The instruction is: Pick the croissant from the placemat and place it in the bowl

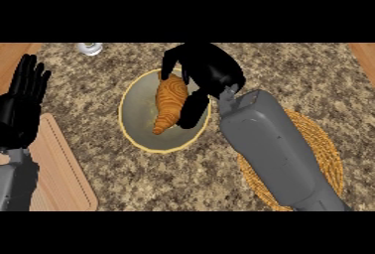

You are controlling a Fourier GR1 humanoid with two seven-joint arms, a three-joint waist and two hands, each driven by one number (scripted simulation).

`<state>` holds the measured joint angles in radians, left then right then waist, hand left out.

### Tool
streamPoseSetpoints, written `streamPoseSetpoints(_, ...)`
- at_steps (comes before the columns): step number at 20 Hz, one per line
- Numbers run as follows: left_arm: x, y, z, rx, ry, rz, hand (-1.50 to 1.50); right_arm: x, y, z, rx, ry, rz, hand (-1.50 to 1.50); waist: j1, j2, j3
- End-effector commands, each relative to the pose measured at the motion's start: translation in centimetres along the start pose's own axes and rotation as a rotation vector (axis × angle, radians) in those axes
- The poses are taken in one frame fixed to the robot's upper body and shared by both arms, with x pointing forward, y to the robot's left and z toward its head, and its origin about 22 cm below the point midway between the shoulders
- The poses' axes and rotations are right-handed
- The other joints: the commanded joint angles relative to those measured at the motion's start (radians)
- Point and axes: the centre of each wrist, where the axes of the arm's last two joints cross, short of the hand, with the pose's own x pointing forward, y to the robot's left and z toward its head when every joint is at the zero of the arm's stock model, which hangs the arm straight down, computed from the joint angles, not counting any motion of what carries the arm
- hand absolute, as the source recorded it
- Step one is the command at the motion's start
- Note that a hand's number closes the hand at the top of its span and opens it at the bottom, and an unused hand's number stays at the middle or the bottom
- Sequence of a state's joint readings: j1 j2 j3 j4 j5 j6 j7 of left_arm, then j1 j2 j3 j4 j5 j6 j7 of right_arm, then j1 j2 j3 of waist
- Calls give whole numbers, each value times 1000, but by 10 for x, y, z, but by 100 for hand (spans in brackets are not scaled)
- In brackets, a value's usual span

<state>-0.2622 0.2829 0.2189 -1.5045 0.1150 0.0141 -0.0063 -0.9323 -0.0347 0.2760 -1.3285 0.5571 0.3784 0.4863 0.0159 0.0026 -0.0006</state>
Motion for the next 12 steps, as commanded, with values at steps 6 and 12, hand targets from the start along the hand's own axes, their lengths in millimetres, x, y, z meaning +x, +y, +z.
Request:
streamPoseSetpoints(6, 3, 0, -6, 4, -1, 1, 0, -35, 69, -33, -27, 220, -35, -150, 12, 2, 0)
streamPoseSetpoints(12, 4, -1, -3, -28, -16, -7, 0, -68, 91, -37, -59, 178, -318, -150, 37, 9, 1)
